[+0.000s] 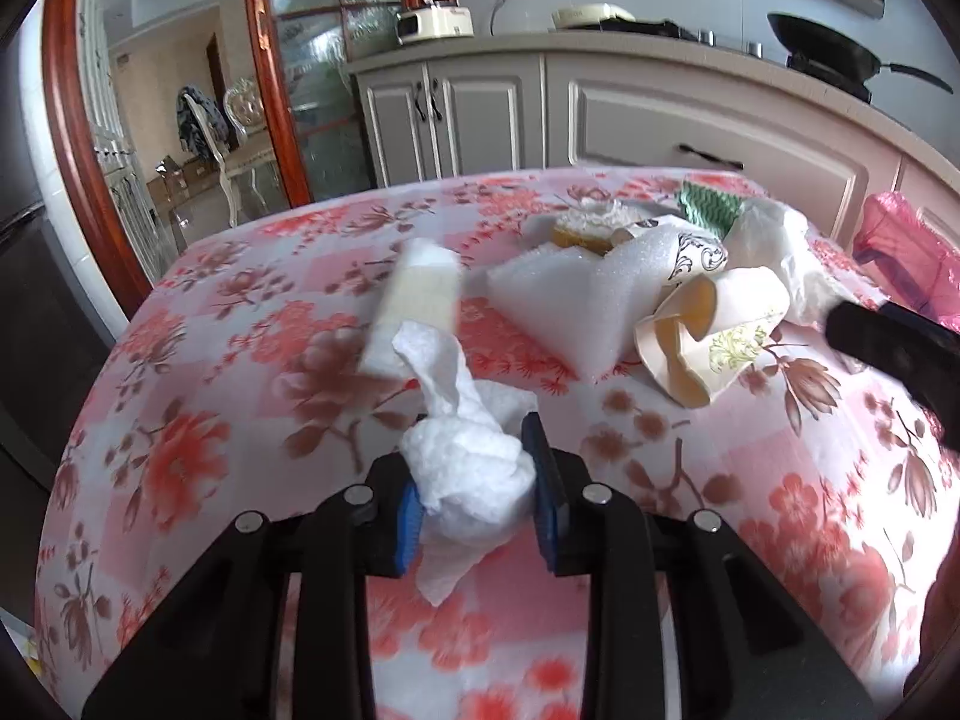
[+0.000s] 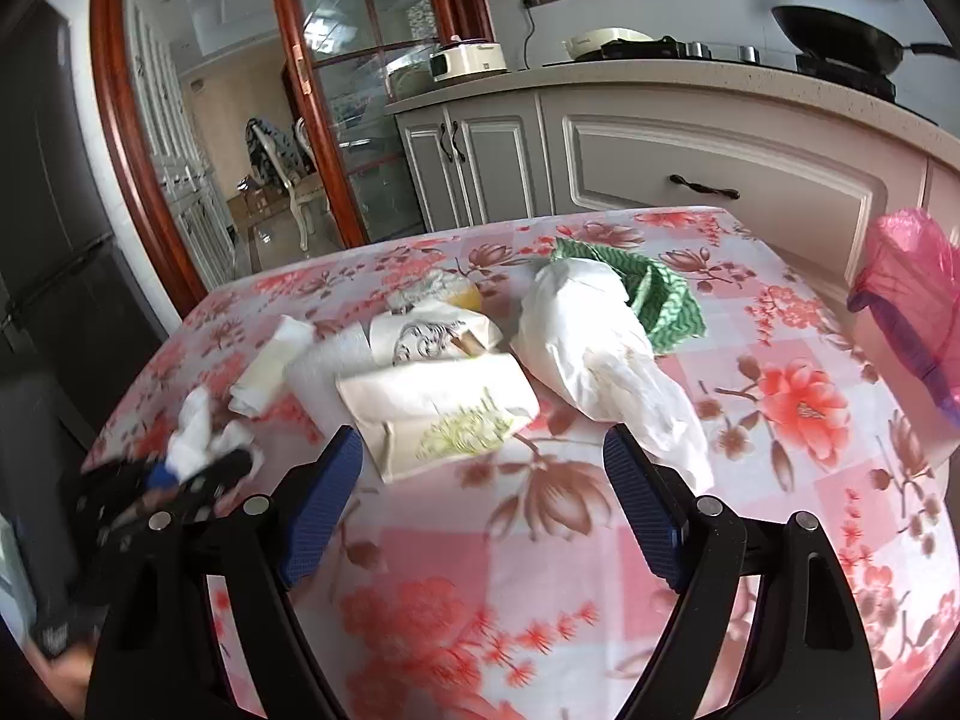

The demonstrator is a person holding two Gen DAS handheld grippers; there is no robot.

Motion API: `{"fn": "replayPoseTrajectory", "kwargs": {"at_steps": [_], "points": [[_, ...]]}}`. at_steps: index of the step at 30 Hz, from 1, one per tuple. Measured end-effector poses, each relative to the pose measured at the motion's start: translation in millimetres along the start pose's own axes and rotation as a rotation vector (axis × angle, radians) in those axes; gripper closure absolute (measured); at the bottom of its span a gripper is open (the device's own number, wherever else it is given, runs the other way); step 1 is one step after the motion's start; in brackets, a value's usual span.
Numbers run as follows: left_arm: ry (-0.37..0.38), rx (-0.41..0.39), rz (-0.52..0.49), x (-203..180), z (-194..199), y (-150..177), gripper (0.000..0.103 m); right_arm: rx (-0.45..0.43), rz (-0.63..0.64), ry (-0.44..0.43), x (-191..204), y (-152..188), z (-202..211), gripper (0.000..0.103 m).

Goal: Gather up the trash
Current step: 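Grasp the crumpled white tissue with the left tool, then grasp the white paper cup with the right tool while the left tool holds the tissue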

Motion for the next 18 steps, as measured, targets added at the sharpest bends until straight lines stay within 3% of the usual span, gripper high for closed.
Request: {"fn": "replayPoseTrajectory", "kwargs": {"at_steps": [10,18], "points": [[-0.041,-0.138,0.044,24,47,10,0.074,-0.021,-0.075,0.051,14,-33,-36,0.024],[-0.036,-0.164,0.052,31,56,12,0.074,0.051,-0.031,0.135,20,-19,-52,0.025]]}}
Point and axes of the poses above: each gripper's, at about its wrist camera, not at the fingertips, and z roughly against the way its jaws point, x to its left, y to its underside, the point moved 6 cm from there along -z, roughly the way its jaws point, and after that the axes turned 5 degrees about -y, right-handed, at the moved point
